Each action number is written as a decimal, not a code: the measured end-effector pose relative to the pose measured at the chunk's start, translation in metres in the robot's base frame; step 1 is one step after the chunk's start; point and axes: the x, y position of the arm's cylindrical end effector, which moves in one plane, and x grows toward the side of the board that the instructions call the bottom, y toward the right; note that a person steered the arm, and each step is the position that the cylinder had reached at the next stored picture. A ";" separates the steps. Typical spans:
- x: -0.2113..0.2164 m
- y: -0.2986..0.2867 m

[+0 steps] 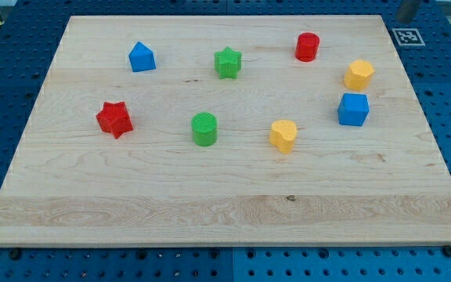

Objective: Move your arm towards the yellow heart

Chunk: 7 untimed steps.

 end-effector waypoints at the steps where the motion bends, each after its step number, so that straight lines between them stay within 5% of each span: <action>1: 0.024 0.001; 4: 0.058 0.010; 7: 0.209 0.009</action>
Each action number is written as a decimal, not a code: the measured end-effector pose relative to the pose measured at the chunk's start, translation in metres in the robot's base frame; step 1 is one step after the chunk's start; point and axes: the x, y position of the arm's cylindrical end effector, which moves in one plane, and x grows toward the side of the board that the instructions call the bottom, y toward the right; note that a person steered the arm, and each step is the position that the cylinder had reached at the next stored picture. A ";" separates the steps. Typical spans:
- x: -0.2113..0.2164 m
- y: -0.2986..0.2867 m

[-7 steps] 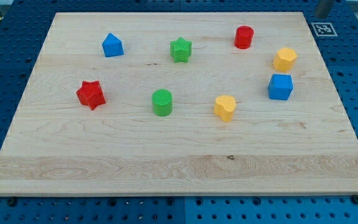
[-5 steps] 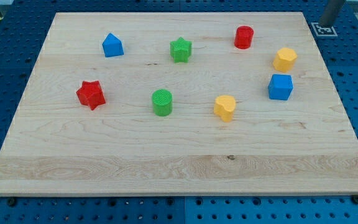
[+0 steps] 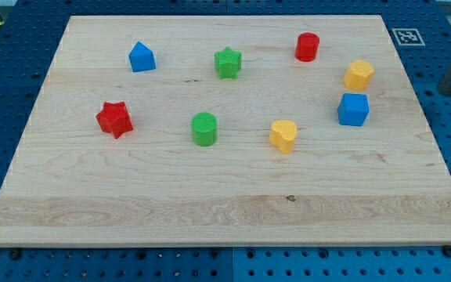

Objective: Move your arm towards the yellow heart

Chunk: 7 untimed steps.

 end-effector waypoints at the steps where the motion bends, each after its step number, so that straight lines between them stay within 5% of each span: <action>1: 0.082 -0.014; 5: 0.117 -0.105; 7: 0.132 -0.196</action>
